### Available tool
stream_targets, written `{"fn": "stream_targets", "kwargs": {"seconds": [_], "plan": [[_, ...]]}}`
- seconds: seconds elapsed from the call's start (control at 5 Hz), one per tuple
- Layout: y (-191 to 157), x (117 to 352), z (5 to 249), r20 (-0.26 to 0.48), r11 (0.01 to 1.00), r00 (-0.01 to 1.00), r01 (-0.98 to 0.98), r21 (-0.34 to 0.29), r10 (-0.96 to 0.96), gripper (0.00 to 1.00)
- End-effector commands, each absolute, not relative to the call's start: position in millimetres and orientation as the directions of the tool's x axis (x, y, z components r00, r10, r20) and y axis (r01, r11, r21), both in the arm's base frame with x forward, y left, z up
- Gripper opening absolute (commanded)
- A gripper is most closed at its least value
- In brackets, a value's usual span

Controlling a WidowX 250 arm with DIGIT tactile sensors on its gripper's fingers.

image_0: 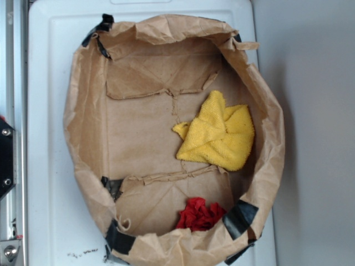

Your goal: Grab the red paper.

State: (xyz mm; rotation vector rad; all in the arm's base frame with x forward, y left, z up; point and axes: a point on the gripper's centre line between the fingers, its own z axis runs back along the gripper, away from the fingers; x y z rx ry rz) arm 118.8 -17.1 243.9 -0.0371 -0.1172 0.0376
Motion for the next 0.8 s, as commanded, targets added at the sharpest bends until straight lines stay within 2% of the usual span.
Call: {"fn": "stream_targets", "kwargs": {"seconds": [0.0,0.4,0.6], "plan": [[-17,119,244,0.116,0.999,0.992,-0.035,-0.039,0.04,1.0],[-5,174,223,0.157,1.0,0.987,-0.02,-0.019,0.023,1.0],[3,202,220,0.217,0.993,0.97,0.115,-0.005,-0.112,1.0]]}}
